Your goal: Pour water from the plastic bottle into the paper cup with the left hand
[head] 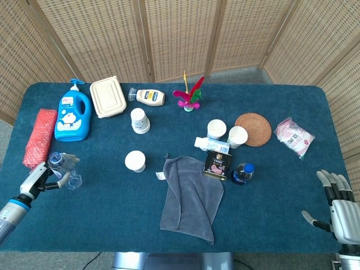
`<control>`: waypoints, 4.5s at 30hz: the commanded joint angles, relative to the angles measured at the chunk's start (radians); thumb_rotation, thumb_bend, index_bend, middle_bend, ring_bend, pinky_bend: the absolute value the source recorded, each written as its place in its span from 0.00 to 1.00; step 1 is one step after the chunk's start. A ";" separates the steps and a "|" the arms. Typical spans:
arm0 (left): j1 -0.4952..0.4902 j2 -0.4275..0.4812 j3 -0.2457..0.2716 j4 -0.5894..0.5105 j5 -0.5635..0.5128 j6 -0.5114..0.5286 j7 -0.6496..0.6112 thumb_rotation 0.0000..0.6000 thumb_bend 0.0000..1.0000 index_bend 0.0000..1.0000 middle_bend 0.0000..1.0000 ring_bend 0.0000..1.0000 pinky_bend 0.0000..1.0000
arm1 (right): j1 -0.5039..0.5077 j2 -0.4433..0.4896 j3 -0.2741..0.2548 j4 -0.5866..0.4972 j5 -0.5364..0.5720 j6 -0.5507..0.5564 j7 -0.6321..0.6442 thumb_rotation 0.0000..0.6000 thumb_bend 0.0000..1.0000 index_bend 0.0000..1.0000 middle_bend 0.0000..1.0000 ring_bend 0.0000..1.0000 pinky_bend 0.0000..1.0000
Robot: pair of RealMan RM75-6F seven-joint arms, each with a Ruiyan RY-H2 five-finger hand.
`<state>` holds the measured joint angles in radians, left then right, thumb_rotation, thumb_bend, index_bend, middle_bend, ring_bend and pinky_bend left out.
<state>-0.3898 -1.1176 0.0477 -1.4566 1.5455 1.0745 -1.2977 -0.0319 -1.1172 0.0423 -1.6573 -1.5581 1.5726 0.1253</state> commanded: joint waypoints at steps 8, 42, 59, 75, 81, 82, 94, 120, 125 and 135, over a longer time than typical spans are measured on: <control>-0.014 -0.111 -0.014 0.073 0.021 0.022 0.000 0.97 0.60 0.24 0.29 0.27 0.32 | -0.006 0.005 -0.001 0.005 0.009 0.006 0.011 1.00 0.18 0.00 0.00 0.00 0.00; -0.052 -0.302 0.016 0.268 0.055 0.043 0.070 0.94 0.56 0.25 0.23 0.19 0.23 | 0.001 0.012 0.004 -0.014 0.019 -0.002 -0.006 1.00 0.18 0.00 0.00 0.00 0.00; -0.028 -0.310 0.042 0.301 0.061 0.082 0.088 0.87 0.53 0.23 0.18 0.13 0.17 | -0.002 0.015 0.001 -0.023 0.011 0.006 -0.006 1.00 0.18 0.00 0.00 0.00 0.00; -0.021 -0.318 0.064 0.324 0.078 0.096 0.151 0.87 0.48 0.21 0.15 0.11 0.14 | -0.005 0.014 0.000 -0.022 0.006 0.016 -0.005 1.00 0.18 0.00 0.00 0.00 0.00; -0.016 -0.320 0.066 0.325 0.074 0.100 0.155 0.87 0.45 0.21 0.14 0.10 0.13 | -0.006 0.011 0.000 -0.018 0.007 0.016 -0.003 1.00 0.18 0.00 0.00 0.00 0.00; -0.015 -0.319 0.068 0.326 0.075 0.102 0.156 0.87 0.44 0.20 0.14 0.10 0.13 | -0.005 0.011 0.000 -0.018 0.007 0.016 -0.004 1.00 0.18 0.00 0.00 0.00 0.00; 0.002 -0.313 0.078 0.333 0.074 0.118 0.155 0.80 0.41 0.17 0.10 0.09 0.10 | -0.001 0.009 0.002 -0.022 0.001 0.015 -0.009 1.00 0.19 0.00 0.00 0.00 0.00; 0.023 -0.262 0.104 0.323 0.097 0.149 0.187 0.63 0.33 0.00 0.00 0.00 0.00 | 0.000 0.012 0.001 -0.030 -0.011 0.024 -0.013 1.00 0.19 0.00 0.00 0.00 0.00; 0.033 -0.228 0.107 0.293 0.101 0.171 0.209 0.63 0.33 0.00 0.00 0.00 0.00 | 0.002 0.013 0.001 -0.035 -0.015 0.024 -0.019 1.00 0.19 0.00 0.00 0.00 0.00; 0.048 -0.120 0.128 0.205 0.116 0.198 0.265 0.64 0.33 0.00 0.00 0.00 0.00 | 0.002 0.018 0.002 -0.043 -0.011 0.025 -0.027 1.00 0.19 0.00 0.00 0.00 0.00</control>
<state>-0.3468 -1.2560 0.1699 -1.2350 1.6572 1.2644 -1.0426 -0.0295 -1.0994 0.0439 -1.7002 -1.5697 1.5971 0.0982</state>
